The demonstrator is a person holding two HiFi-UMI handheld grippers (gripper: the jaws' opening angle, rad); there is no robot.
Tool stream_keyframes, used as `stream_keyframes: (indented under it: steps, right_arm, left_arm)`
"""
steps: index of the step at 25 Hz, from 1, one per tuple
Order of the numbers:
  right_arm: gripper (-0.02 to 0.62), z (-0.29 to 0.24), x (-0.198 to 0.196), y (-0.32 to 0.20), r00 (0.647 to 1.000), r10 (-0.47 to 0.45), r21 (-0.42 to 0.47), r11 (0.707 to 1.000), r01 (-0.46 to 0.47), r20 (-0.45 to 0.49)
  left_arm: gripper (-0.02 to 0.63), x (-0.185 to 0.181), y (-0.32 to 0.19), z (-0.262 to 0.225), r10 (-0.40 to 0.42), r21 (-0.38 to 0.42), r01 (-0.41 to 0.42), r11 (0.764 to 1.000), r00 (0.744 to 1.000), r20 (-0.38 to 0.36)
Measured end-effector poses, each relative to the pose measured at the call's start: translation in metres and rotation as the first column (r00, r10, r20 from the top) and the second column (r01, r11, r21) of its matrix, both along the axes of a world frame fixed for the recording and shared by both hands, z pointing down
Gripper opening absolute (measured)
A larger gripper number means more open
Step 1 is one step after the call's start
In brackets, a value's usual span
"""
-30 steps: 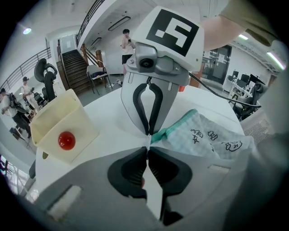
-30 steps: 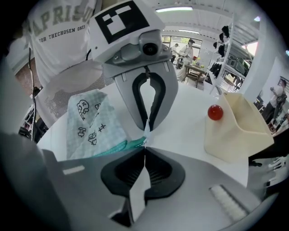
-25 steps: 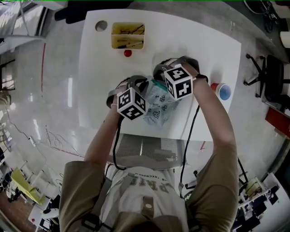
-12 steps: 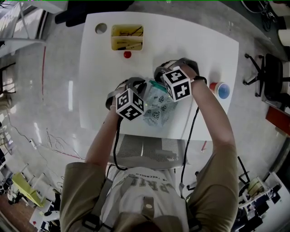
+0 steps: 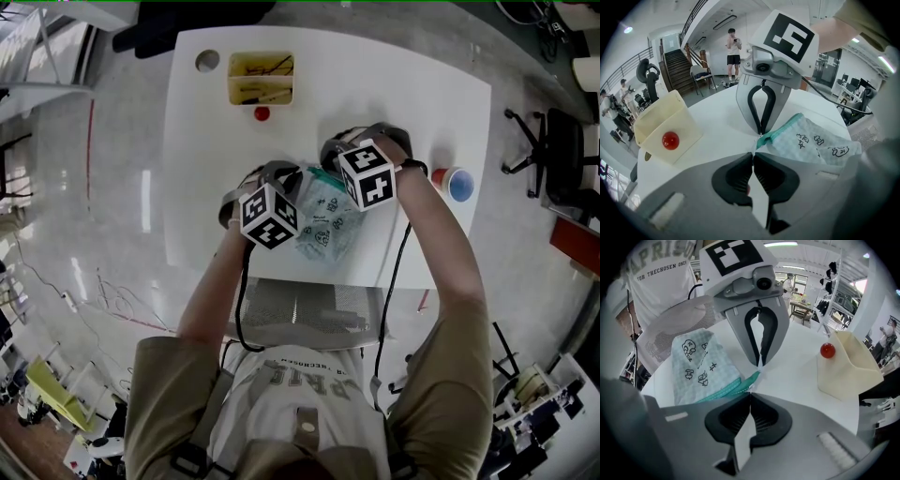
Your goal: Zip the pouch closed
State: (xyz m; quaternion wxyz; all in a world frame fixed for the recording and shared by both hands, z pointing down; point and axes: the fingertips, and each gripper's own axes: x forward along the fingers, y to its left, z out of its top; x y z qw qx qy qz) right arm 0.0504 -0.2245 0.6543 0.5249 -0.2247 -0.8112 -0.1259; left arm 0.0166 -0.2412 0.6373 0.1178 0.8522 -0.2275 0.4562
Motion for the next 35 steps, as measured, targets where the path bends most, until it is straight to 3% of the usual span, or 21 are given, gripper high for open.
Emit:
stream_keyframes:
  steps: [35]
  right_arm:
    - [0.005, -0.003, 0.022, 0.010, 0.998, 0.045, -0.007, 0.999, -0.046, -0.048]
  left_arm:
    - [0.021, -0.010, 0.011, 0.003, -0.066, -0.070, 0.063, 0.996, 0.997, -0.039]
